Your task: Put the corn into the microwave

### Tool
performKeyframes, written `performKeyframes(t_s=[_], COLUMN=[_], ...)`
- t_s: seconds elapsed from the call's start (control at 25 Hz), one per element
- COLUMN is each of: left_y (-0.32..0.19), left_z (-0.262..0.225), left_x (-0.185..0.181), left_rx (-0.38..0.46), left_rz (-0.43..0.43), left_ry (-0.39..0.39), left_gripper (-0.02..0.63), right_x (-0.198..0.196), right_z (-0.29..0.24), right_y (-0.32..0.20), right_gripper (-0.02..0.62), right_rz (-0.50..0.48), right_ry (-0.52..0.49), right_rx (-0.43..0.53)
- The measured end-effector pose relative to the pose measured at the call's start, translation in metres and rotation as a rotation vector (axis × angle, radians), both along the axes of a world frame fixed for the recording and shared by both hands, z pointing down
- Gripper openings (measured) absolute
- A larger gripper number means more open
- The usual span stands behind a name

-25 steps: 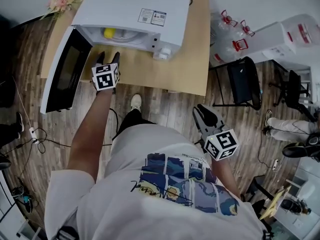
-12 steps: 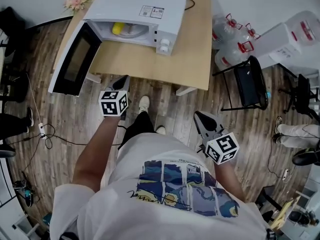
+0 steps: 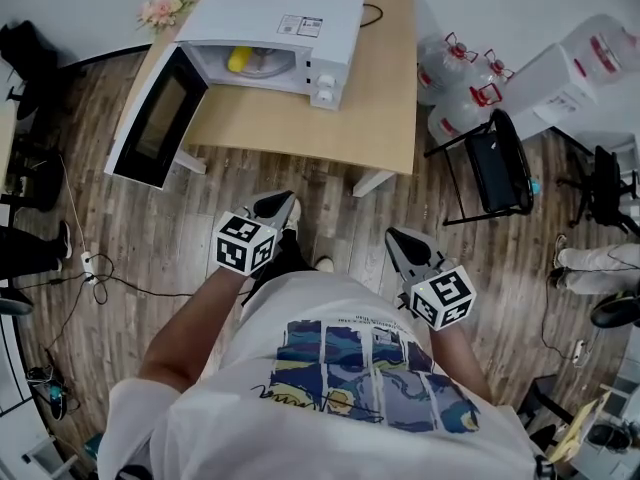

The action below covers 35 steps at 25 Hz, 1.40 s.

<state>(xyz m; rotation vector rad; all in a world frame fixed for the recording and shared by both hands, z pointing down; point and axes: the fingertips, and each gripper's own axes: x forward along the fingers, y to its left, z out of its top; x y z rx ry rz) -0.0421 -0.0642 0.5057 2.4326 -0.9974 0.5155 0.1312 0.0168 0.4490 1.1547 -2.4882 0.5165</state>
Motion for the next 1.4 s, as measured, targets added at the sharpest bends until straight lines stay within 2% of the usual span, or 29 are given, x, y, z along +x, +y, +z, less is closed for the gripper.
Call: performKeyframes(t_s=[0.24, 0.52, 0.92, 1.4], left_y=[0.011, 0.018, 0.025, 0.026], left_z=[-0.006, -0.010, -0.012, -0.006], left_x=[0.004, 0.004, 0.010, 0.001], left_rx=[0.006, 0.005, 0.000, -0.006], left_rz=[0.021, 0.005, 0.030, -0.012], left_ry=[0.013, 0.035, 0.027, 0.011], left_gripper=[0.008, 0.008, 0.008, 0.008], right_x=[-0.003, -0.005, -0.015, -0.018], right_z=[-0.003, -0.009, -0.007, -0.007], right_y=[0.010, 0.017, 0.024, 0.024], right_gripper=[0.009, 0.009, 0.009, 0.009], right_rz=[0.003, 0.000, -0.021, -0.049], right_ry=[0.003, 0.005, -0.005, -0.014], right_rx=[0.015, 0.036, 0.031, 0.041])
